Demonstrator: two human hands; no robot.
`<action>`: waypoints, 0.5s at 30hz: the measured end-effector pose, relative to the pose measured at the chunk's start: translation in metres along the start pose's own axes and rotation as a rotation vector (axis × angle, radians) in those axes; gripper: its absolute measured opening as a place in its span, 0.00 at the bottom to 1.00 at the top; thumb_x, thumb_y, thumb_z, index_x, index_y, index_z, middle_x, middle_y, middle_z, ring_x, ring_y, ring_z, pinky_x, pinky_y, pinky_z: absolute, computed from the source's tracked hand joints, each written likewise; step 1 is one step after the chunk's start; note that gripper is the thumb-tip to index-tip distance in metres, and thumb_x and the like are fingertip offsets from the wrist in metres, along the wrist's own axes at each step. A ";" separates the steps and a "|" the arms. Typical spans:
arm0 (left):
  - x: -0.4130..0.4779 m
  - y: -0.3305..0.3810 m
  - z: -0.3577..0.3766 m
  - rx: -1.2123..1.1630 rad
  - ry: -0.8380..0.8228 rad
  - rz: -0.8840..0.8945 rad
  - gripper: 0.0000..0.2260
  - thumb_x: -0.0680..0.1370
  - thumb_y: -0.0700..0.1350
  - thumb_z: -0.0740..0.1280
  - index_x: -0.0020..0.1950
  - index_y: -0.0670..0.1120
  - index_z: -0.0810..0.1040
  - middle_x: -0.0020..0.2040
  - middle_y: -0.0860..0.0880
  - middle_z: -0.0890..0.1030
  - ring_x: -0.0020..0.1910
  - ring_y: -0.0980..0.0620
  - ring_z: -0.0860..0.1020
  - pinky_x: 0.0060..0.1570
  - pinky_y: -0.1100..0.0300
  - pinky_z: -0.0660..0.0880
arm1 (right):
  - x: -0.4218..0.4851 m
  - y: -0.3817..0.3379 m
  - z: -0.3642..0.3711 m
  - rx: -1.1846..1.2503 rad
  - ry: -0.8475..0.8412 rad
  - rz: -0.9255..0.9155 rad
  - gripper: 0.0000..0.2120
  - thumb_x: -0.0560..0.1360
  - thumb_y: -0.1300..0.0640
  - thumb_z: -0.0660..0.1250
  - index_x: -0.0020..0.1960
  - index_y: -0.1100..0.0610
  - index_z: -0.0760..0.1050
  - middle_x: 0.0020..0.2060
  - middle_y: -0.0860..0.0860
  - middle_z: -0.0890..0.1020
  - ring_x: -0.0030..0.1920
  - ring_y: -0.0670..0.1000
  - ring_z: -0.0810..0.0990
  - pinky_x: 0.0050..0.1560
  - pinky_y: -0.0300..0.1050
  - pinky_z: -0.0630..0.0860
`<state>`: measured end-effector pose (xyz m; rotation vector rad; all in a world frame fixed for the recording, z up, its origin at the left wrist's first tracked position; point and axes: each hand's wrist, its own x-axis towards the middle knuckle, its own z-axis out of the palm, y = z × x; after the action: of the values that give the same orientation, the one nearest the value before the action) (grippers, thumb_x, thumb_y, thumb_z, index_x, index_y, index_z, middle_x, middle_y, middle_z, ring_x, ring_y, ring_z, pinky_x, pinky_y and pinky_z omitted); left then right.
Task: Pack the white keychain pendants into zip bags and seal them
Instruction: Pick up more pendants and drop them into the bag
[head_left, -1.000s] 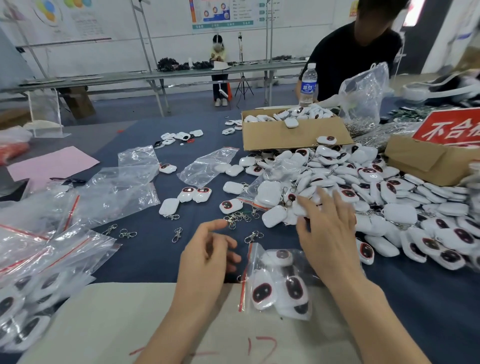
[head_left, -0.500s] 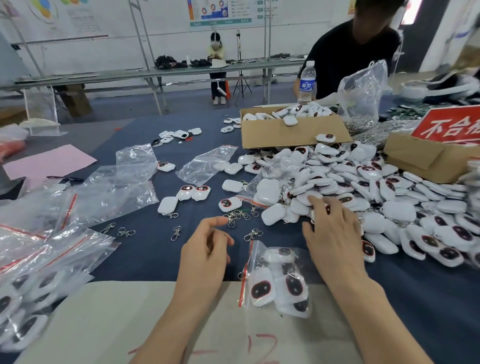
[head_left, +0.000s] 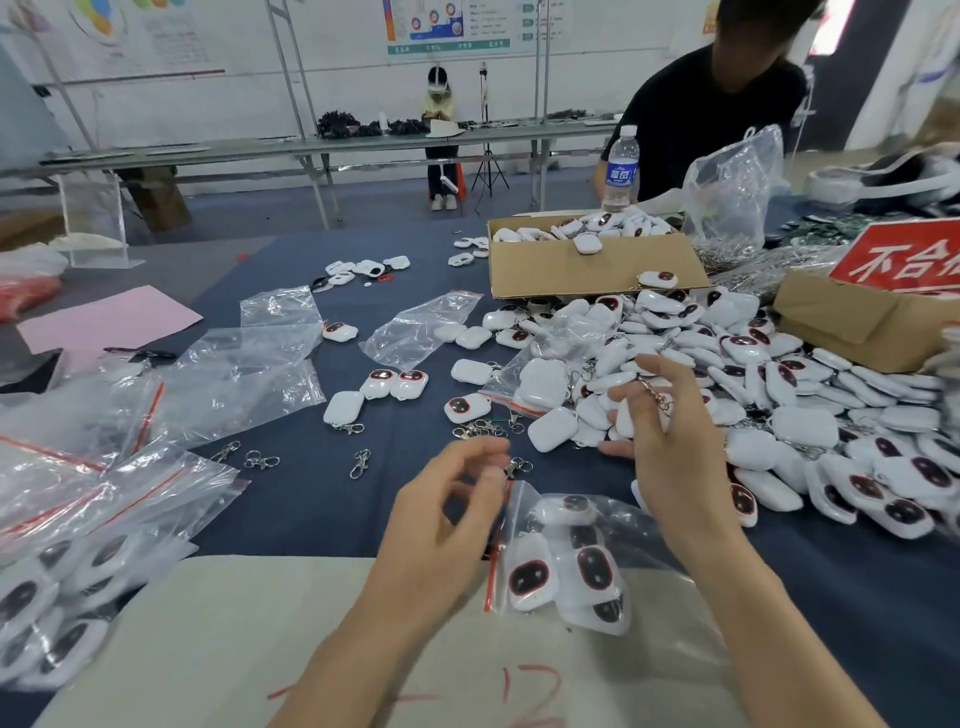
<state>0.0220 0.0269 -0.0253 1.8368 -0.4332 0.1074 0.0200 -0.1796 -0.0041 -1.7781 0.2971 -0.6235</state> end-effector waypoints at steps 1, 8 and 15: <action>-0.003 0.000 0.001 0.033 -0.070 0.019 0.09 0.79 0.55 0.64 0.57 0.63 0.81 0.54 0.60 0.83 0.54 0.60 0.81 0.52 0.68 0.76 | 0.000 0.000 0.002 0.020 -0.012 -0.003 0.08 0.85 0.50 0.58 0.59 0.38 0.72 0.47 0.39 0.82 0.36 0.43 0.85 0.43 0.38 0.78; -0.018 -0.009 -0.012 0.441 -0.248 0.217 0.10 0.81 0.51 0.62 0.59 0.58 0.78 0.55 0.64 0.79 0.60 0.57 0.76 0.57 0.58 0.74 | 0.001 0.002 0.013 0.246 -0.254 0.161 0.18 0.82 0.63 0.55 0.61 0.45 0.77 0.53 0.50 0.84 0.48 0.49 0.86 0.54 0.50 0.82; -0.034 -0.014 -0.020 0.314 -0.148 0.174 0.09 0.81 0.51 0.65 0.59 0.62 0.79 0.56 0.63 0.80 0.59 0.57 0.78 0.55 0.66 0.74 | -0.009 0.003 0.023 0.255 -0.439 0.185 0.24 0.82 0.68 0.58 0.72 0.45 0.66 0.58 0.54 0.78 0.53 0.49 0.85 0.49 0.38 0.82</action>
<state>-0.0015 0.0576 -0.0415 2.1206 -0.7134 0.1665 0.0257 -0.1578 -0.0137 -1.5695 0.0732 -0.1230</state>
